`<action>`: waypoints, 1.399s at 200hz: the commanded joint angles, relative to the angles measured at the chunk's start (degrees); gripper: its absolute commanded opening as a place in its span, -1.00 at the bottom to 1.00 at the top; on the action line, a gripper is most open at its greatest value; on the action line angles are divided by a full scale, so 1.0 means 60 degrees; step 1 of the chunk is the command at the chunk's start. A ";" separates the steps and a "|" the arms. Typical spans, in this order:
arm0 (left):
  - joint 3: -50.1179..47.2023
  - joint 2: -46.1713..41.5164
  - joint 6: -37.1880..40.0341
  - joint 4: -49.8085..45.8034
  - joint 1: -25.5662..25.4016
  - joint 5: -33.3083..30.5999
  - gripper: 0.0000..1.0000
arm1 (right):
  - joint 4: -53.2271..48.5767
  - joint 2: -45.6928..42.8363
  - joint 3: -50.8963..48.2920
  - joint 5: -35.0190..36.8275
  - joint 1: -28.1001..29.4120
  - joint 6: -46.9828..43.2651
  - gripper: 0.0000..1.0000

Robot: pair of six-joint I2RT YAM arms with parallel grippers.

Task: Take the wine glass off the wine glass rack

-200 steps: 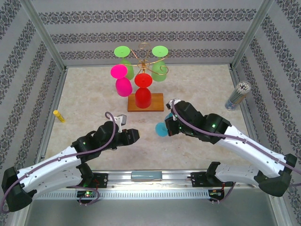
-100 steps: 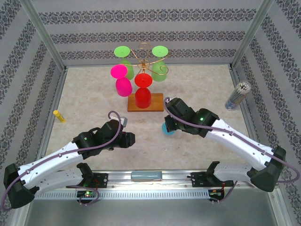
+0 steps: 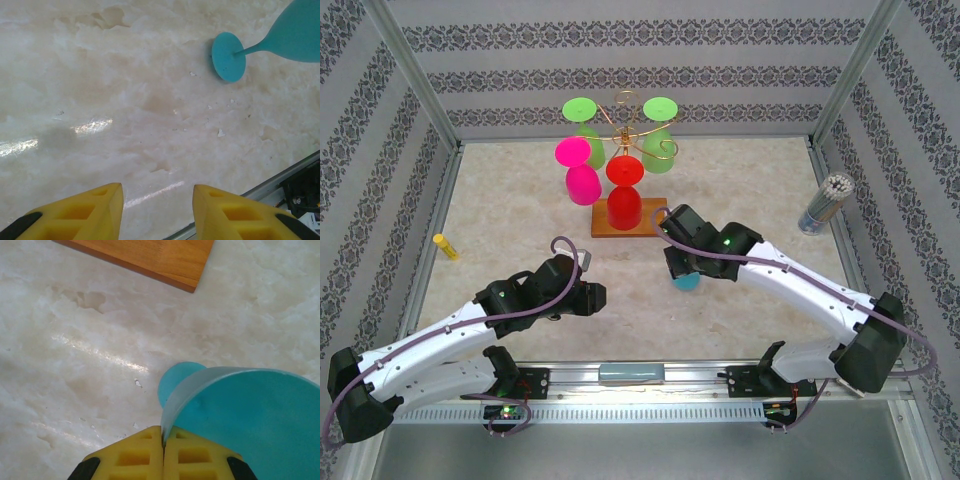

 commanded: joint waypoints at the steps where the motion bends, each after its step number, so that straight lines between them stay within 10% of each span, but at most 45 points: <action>1: 0.0134 0.0064 0.0252 -0.0259 0.0122 -0.0194 -0.17 | 0.0053 0.0053 0.0267 -0.0251 -0.0081 -0.0081 -1.00; 125: 0.0023 0.0211 0.0189 -0.0005 0.0115 -0.0164 -0.17 | 0.0242 0.0470 0.0127 -0.0354 0.0003 0.0013 -1.00; 280: 0.0210 0.0333 0.0397 0.0130 0.0122 -0.0074 -0.15 | 0.0043 0.0084 0.0657 -0.0338 0.0062 0.0088 -0.13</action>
